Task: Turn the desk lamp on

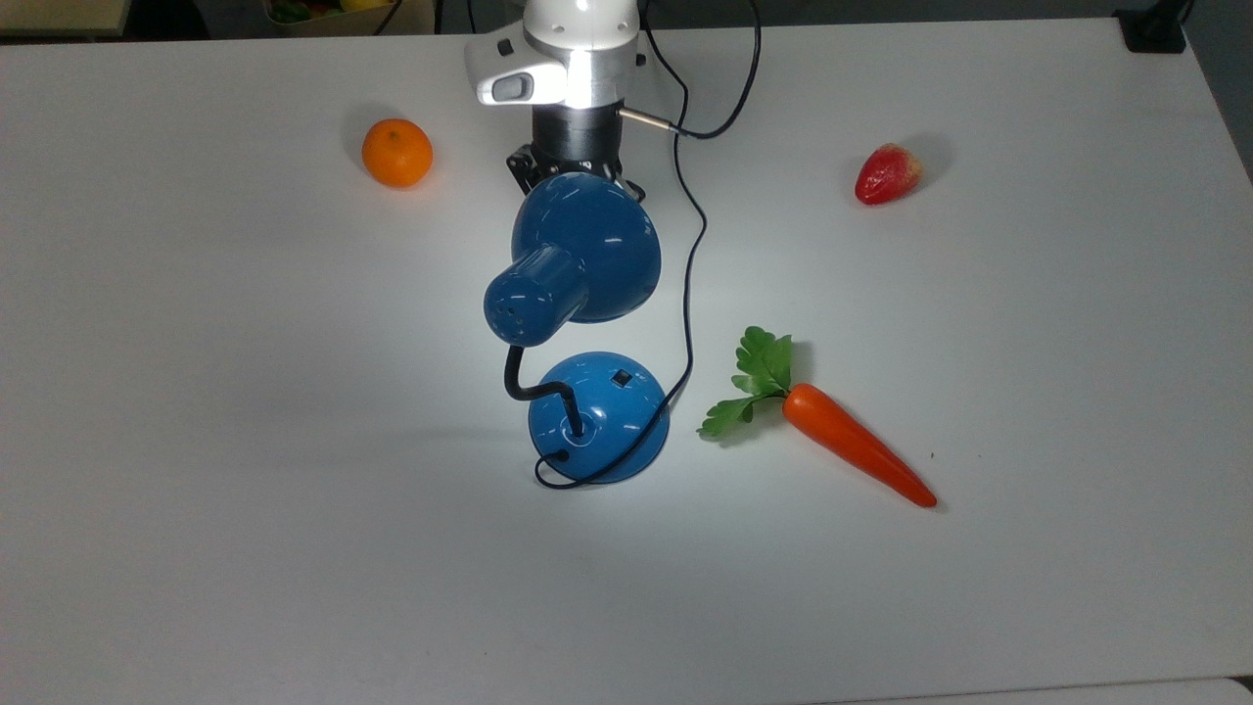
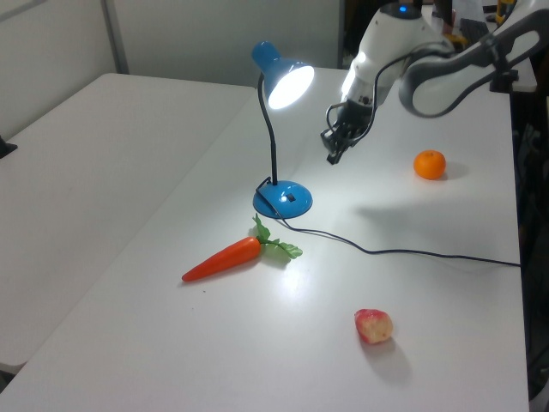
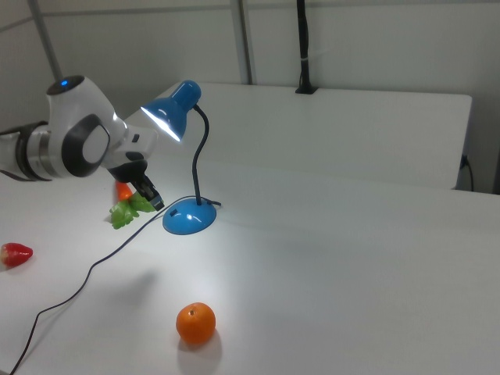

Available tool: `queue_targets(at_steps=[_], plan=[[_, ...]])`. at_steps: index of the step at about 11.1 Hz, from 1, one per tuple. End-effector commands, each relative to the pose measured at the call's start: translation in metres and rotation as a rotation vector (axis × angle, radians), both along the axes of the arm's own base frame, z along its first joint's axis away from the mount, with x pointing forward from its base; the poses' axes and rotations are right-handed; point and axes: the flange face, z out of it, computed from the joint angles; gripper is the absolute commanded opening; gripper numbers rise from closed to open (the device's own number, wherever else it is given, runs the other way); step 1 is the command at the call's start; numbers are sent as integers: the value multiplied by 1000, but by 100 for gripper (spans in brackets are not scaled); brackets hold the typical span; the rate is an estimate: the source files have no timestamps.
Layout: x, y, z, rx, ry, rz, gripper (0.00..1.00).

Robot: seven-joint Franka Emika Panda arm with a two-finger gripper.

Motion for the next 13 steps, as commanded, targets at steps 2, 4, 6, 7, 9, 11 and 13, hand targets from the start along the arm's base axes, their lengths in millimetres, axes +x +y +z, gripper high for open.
queue_targets(at_steps=[2, 4, 6, 7, 9, 11, 13], plan=[[-33, -41, 56, 48, 218, 170, 11], [-40, -84, 103, 132, 344, 292, 12], [-43, -113, 123, 140, 341, 315, 29], [-44, -122, 128, 138, 329, 305, 52], [-46, -141, 137, 118, 306, 275, 100], [-44, -157, 144, 95, 296, 280, 100], [-42, -160, 141, 93, 298, 287, 100]])
